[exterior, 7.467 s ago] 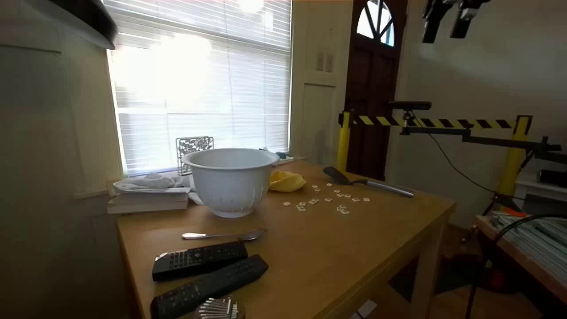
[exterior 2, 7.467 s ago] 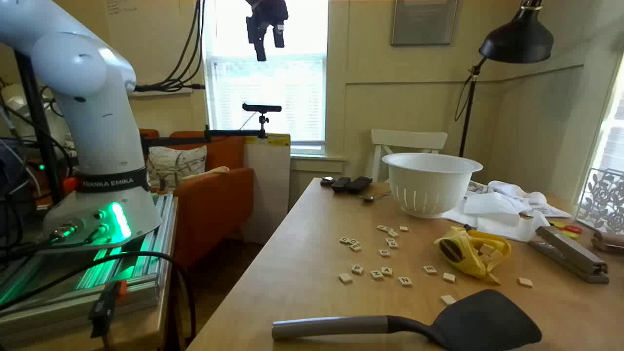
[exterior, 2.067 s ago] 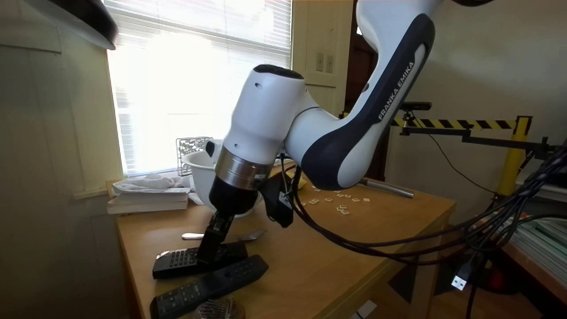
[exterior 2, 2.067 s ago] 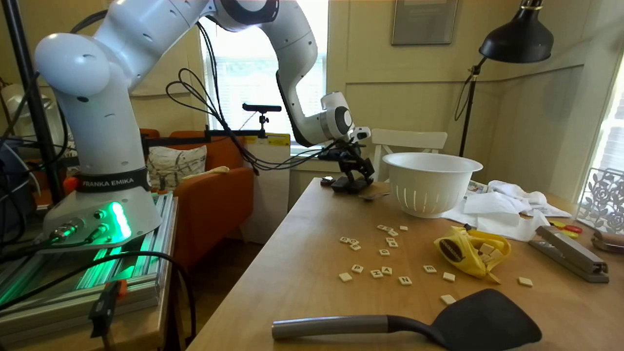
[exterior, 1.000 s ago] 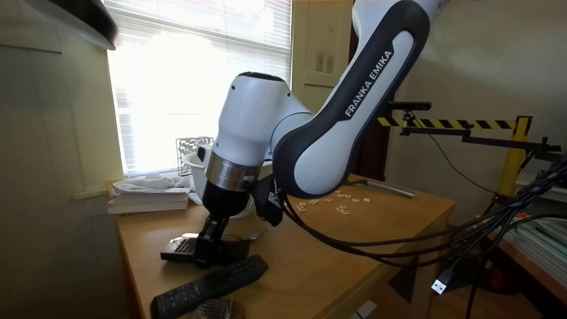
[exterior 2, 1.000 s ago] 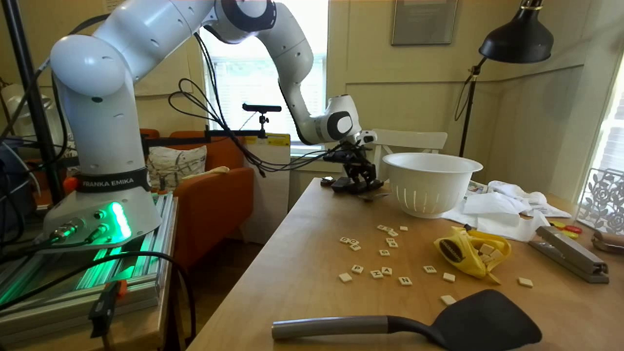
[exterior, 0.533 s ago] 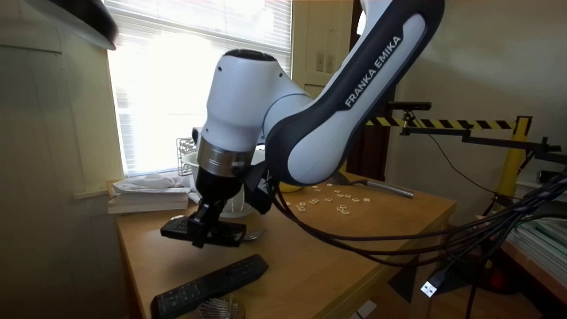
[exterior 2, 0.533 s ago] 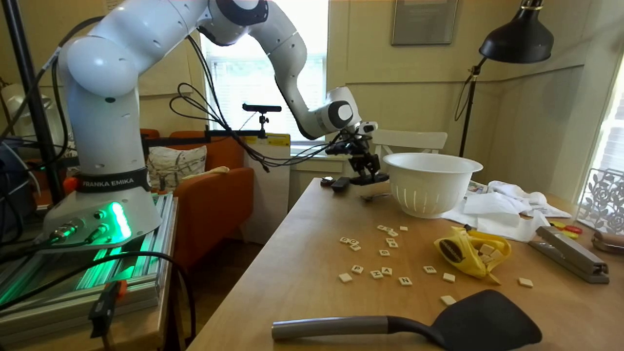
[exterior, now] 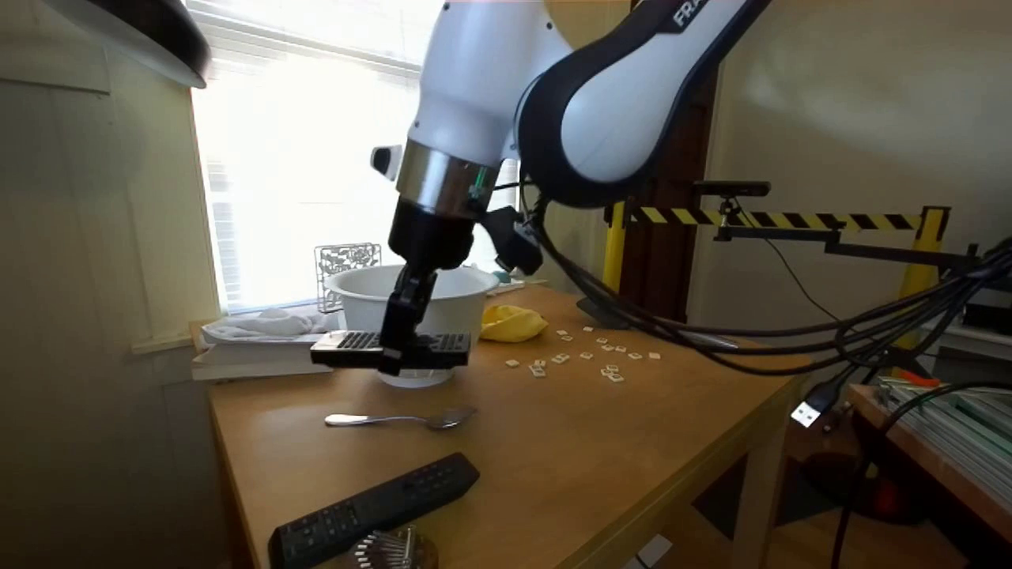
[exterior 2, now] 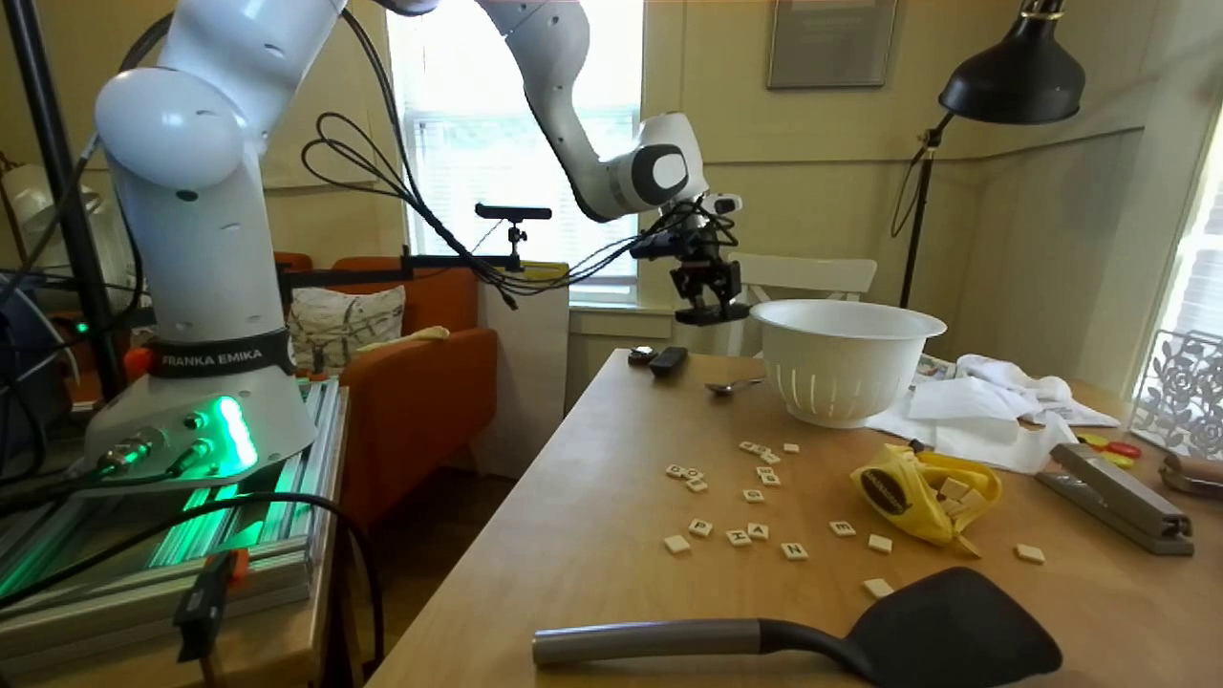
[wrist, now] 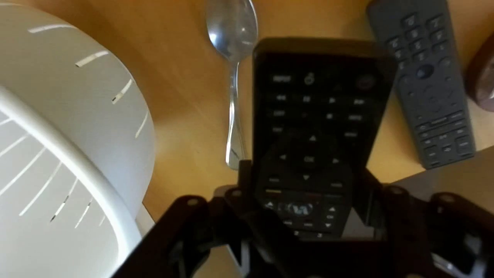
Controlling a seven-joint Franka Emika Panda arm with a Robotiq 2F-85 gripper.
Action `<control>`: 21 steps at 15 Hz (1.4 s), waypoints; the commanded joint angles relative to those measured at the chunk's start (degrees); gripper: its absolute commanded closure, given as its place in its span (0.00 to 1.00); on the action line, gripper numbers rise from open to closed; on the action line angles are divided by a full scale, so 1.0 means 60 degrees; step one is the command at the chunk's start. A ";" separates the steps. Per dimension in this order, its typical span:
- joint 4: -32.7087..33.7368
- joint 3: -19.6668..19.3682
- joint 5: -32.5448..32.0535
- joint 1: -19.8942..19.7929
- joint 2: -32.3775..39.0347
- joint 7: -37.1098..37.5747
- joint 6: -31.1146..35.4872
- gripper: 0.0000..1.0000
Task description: Move the furthest remote to the right, then press a button on the right remote
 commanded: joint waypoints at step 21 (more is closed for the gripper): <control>-0.3573 0.3763 0.2424 -0.5354 -0.1726 -0.8650 0.0911 0.64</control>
